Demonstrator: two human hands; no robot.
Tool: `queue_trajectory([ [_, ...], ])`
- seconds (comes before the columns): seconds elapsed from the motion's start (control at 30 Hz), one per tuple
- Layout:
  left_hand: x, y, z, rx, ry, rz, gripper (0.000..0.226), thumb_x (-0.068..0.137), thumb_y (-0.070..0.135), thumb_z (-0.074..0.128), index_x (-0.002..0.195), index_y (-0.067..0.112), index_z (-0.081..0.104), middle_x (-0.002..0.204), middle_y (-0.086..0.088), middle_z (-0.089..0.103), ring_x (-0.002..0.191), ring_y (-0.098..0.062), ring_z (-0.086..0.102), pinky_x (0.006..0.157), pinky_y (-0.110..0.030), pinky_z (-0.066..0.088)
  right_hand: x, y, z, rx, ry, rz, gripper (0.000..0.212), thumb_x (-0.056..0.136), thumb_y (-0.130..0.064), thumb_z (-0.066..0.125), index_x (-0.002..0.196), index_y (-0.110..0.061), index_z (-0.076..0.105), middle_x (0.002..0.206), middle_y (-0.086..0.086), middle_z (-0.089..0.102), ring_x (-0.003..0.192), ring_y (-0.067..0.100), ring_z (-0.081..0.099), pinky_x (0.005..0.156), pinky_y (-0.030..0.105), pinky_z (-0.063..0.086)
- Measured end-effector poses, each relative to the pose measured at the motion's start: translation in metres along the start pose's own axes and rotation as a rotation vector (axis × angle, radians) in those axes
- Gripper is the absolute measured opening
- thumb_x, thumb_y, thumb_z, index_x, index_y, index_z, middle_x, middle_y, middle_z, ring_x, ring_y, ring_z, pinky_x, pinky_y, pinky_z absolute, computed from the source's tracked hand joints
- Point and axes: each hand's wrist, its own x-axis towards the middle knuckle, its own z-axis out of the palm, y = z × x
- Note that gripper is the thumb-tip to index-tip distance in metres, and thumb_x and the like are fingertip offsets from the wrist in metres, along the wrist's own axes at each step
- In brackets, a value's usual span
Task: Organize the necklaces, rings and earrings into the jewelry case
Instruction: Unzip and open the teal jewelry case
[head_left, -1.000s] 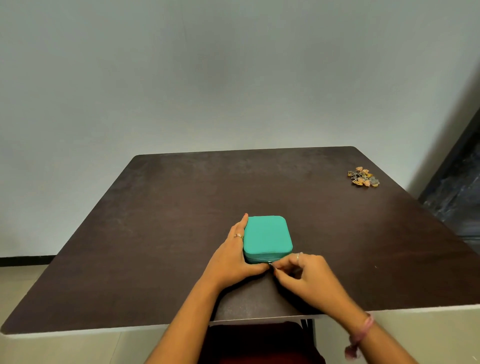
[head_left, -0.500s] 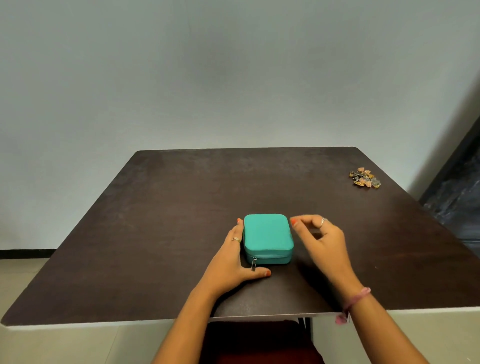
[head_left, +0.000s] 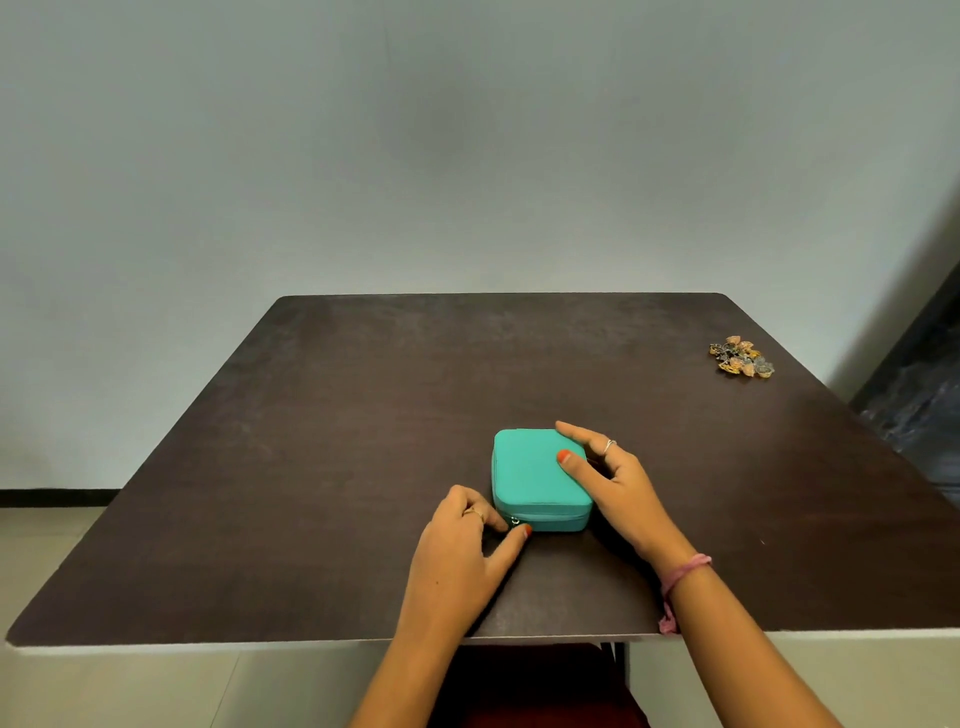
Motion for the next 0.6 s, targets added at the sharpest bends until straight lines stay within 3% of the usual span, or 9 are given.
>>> queue_trajectory([
  [0.1, 0.000, -0.003, 0.001, 0.070, -0.020, 0.053, 0.025, 0.092, 0.046, 0.052, 0.097, 0.026, 0.066, 0.092, 0.019, 0.046, 0.089, 0.000, 0.045, 0.078, -0.013, 0.039, 0.000, 0.000, 0.001, 0.015, 0.003, 0.011, 0.034, 0.091, -0.029, 0.061, 0.125, -0.035, 0.059, 0.126, -0.013, 0.056, 0.116, 0.009, 0.056, 0.095, 0.034, 0.051],
  [0.23, 0.002, -0.008, -0.007, 0.002, -0.067, 0.034, 0.016, 0.095, 0.039, 0.051, 0.096, 0.027, 0.061, 0.092, 0.017, 0.053, 0.093, 0.001, 0.044, 0.077, -0.008, 0.035, -0.001, 0.000, 0.000, 0.022, 0.005, 0.027, 0.034, 0.092, -0.029, 0.060, 0.125, -0.035, 0.059, 0.127, -0.011, 0.055, 0.116, 0.010, 0.056, 0.095, 0.034, 0.051],
  [0.37, 0.020, -0.016, -0.032, 0.081, -0.203, 0.017, 0.012, 0.094, 0.035, 0.053, 0.093, 0.026, 0.060, 0.089, 0.011, 0.064, 0.086, -0.004, 0.056, 0.080, -0.025, 0.048, 0.000, 0.001, 0.000, 0.032, 0.001, 0.040, 0.034, 0.092, -0.028, 0.060, 0.124, -0.038, 0.058, 0.127, -0.012, 0.054, 0.116, 0.010, 0.055, 0.095, 0.033, 0.051],
  [0.47, 0.040, -0.024, -0.047, 0.074, -0.312, -0.028, 0.009, 0.092, 0.035, 0.057, 0.090, 0.027, 0.061, 0.082, 0.016, 0.067, 0.080, -0.001, 0.061, 0.080, -0.027, 0.050, 0.001, 0.000, 0.001, 0.032, 0.001, 0.041, 0.034, 0.092, -0.027, 0.060, 0.124, -0.037, 0.057, 0.127, -0.013, 0.053, 0.116, 0.010, 0.055, 0.095, 0.032, 0.051],
  [0.6, 0.068, -0.031, -0.045, 0.030, -0.269, -0.082, 0.009, 0.087, 0.036, 0.064, 0.087, 0.027, 0.066, 0.083, 0.012, 0.068, 0.079, -0.004, 0.062, 0.076, -0.029, 0.052, 0.000, -0.001, 0.000, 0.031, -0.004, 0.051, 0.036, 0.092, -0.026, 0.060, 0.126, -0.035, 0.056, 0.129, -0.010, 0.052, 0.116, 0.011, 0.055, 0.093, 0.030, 0.053],
])
